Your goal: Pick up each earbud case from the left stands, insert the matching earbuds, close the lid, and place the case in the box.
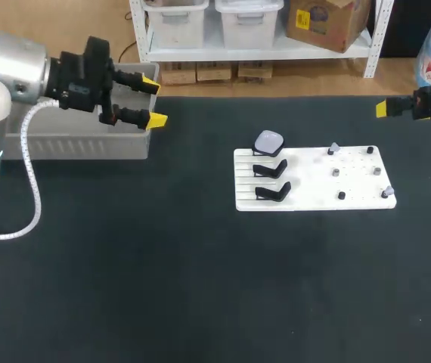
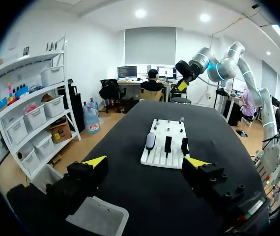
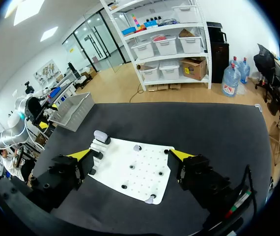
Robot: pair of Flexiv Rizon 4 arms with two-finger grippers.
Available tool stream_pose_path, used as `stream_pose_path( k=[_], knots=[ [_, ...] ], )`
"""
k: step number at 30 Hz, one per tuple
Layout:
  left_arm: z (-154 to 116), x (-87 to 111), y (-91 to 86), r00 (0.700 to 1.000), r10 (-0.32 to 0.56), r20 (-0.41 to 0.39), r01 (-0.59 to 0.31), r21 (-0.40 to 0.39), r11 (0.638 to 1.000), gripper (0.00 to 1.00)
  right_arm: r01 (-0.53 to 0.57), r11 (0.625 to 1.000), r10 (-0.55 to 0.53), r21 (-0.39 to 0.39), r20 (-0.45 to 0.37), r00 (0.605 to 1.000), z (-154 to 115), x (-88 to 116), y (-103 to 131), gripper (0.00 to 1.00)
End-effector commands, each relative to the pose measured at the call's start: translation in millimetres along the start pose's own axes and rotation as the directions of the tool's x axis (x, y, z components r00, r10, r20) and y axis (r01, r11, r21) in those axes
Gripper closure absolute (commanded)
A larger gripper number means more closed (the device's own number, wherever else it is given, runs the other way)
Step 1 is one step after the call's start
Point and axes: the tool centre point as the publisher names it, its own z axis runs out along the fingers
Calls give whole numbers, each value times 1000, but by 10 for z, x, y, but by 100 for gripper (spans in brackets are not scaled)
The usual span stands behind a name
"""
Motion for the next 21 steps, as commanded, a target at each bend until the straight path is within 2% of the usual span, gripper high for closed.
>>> stream_pose_path(
  k=[1, 4, 6, 9, 15, 21],
  knots=[
    [3, 3, 42, 1000, 0, -1, 0, 27, 1000, 0, 0, 1000, 0, 0, -1, 1000, -4, 0, 1, 0],
    [3, 3, 42, 1000, 0, -1, 0, 27, 1000, 0, 0, 1000, 0, 0, -1, 1000, -4, 0, 1, 0],
    [-101, 179, -12, 1000, -20, -9, 20, -3, 1000, 0, 0, 1000, 0, 0, -1, 1000, -4, 0, 1, 0],
    [-115, 232, -51, 999, -28, 18, 28, -20, 999, 0, 0, 1000, 0, 0, -1, 1000, -4, 0, 1, 0],
    [32, 88, -89, 999, 30, 37, -31, 10, 999, 0, 0, 1000, 0, 0, -1, 1000, -4, 0, 1, 0],
    [345, -28, -65, 995, 93, 18, -94, 113, 989, 0, 0, 1000, 0, 0, -1, 1000, -4, 0, 1, 0]
  ],
)
